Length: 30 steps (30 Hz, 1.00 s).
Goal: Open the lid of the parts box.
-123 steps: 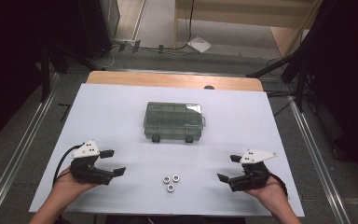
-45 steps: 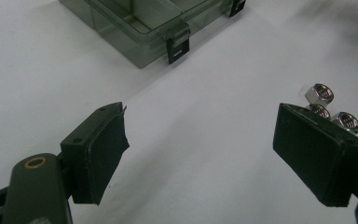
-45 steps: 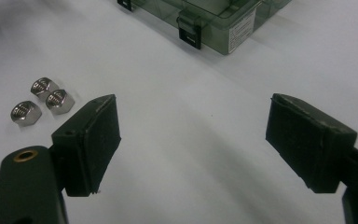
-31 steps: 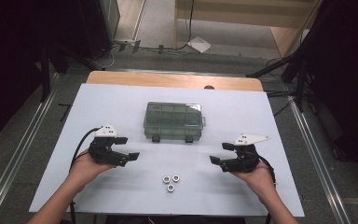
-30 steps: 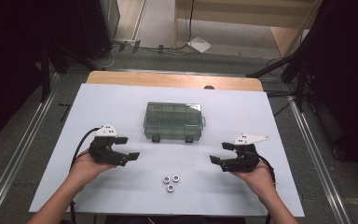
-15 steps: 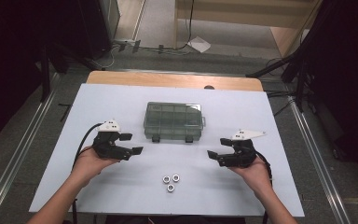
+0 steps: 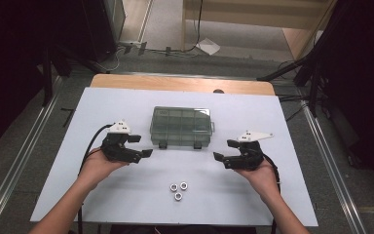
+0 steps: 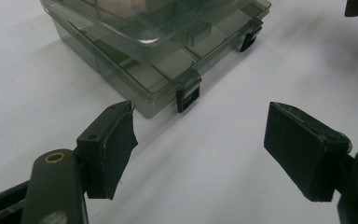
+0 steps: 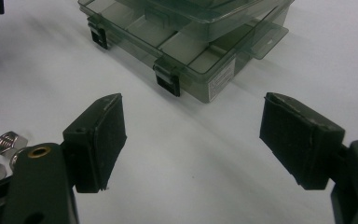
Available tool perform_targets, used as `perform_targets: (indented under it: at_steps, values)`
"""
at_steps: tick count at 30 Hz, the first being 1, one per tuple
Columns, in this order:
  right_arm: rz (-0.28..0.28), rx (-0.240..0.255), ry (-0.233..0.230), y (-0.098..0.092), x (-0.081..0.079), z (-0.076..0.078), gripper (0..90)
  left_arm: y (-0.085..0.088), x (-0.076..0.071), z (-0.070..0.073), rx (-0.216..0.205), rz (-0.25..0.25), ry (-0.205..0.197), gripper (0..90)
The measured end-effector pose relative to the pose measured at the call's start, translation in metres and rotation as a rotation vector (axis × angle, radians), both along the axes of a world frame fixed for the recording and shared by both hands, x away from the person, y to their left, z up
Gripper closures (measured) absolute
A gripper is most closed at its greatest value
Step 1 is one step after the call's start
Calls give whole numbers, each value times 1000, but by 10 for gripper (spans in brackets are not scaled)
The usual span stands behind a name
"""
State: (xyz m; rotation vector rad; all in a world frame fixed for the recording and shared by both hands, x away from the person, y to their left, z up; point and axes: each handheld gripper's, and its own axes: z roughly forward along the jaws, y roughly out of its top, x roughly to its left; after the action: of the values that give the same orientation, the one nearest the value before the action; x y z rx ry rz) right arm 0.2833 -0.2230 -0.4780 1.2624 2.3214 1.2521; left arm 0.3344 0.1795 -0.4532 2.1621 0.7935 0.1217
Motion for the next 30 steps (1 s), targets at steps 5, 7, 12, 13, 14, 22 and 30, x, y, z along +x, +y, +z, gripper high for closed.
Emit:
perform_targets:
  at_steps: [5, 7, 12, 13, 14, 22, 30]
  values:
    - [-3, -5, -2, 3, 6, -1, 256, -4, 7, -1, -5, 10, -8, 245]
    - [-9, -17, 0, 6, 9, -2, 259, -5, 9, -1, -1, 14, -4, 245]
    - [-8, -48, -3, 12, 15, -1, 275, -9, 14, -3, 7, 19, -12, 246]
    - [-8, -48, -4, 14, 16, -1, 279, -9, 16, -4, 1, 20, -9, 246]
    - [-9, -47, -7, 15, 18, -1, 284, -9, 17, -4, 6, 21, -4, 246]
    - [-13, -61, -8, 23, 27, -3, 315, -13, 26, -5, 13, 31, -19, 247]
    - [-30, -83, -18, 27, 35, -5, 370, -20, 31, -8, 6, 27, -37, 247]
